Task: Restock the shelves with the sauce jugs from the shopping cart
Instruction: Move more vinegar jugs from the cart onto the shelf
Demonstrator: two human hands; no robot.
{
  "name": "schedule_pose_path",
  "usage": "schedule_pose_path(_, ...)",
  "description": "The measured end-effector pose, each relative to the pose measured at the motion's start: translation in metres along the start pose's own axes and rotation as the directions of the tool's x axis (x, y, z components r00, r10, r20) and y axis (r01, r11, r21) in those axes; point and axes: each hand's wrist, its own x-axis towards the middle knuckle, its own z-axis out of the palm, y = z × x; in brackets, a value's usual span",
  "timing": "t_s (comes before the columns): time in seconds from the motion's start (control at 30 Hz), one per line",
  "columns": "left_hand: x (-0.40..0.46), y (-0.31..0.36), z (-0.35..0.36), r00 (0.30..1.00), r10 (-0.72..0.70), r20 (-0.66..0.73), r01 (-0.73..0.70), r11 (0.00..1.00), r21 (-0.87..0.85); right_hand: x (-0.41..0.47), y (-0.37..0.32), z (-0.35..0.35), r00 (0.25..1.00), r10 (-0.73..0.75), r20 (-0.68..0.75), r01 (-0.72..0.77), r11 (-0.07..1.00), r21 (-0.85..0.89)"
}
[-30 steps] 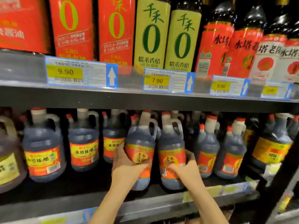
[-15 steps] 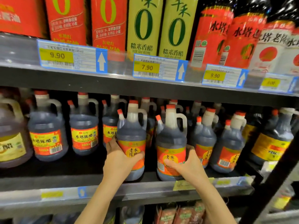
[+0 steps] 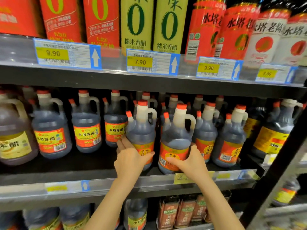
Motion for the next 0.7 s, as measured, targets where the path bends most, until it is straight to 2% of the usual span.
schedule_pose_path(0.13, 0.006, 0.006, 0.01, 0.999, 0.042, -0.006, -0.042, 0.998, -0.036, 0.007, 0.0, 0.004, 0.999, -0.007, -0.036, 0.005, 0.999, -0.043)
schedule_pose_path(0.3, 0.01, 0.0, 0.013, 0.993, 0.1, 0.058, -0.096, 0.992, -0.076, 0.016, 0.0, 0.005, 0.999, -0.013, -0.047, 0.008, 0.996, -0.089)
schedule_pose_path(0.7, 0.009, 0.004, 0.02, 0.993, 0.118, 0.002, -0.117, 0.984, -0.134, 0.016, 0.004, 0.001, 1.0, -0.016, 0.004, 0.016, 1.0, -0.024)
